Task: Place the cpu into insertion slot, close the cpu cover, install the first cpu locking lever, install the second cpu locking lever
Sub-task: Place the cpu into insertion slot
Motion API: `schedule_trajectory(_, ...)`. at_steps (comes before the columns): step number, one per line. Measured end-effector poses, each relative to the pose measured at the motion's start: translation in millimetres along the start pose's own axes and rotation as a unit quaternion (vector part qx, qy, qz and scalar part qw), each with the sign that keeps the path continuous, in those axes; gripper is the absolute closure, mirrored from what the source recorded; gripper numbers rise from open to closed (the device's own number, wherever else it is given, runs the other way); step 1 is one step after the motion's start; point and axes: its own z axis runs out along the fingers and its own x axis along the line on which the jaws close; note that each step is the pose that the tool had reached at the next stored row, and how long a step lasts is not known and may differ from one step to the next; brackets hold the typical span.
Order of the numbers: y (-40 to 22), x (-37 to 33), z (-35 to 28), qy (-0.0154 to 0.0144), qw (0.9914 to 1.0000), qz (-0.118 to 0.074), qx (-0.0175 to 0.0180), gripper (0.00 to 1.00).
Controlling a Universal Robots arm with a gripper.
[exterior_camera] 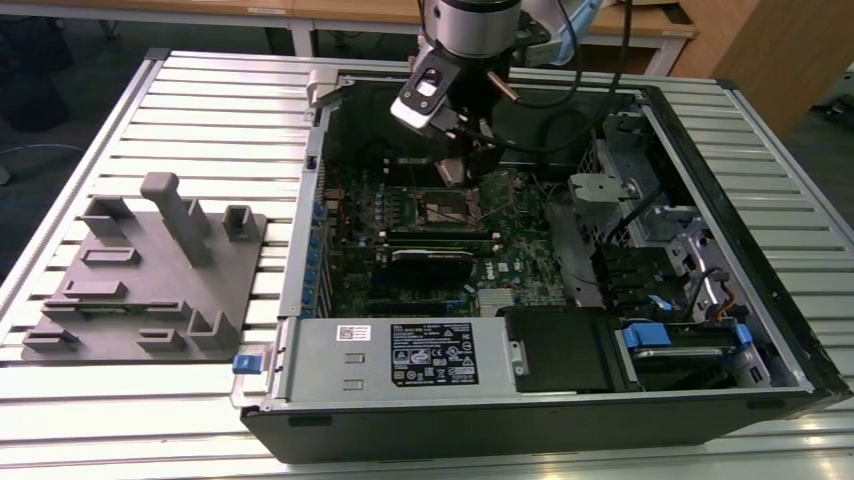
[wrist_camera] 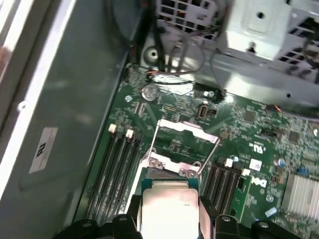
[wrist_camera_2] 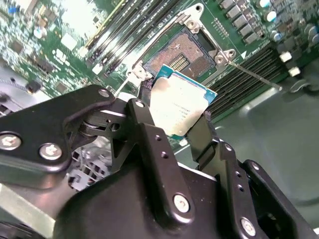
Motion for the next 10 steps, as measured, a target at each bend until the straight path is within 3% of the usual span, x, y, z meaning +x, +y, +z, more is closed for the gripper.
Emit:
schedule_trajectory(4, 0.0, 0.0, 0.3, -0.0032, 0.99936, 0.036, -0.0003, 0.46)
schedule_trajectory(10, -0.1, -0.1, 0.7, -0.0075, 0.99636, 0.085, -0.0006, 0.46)
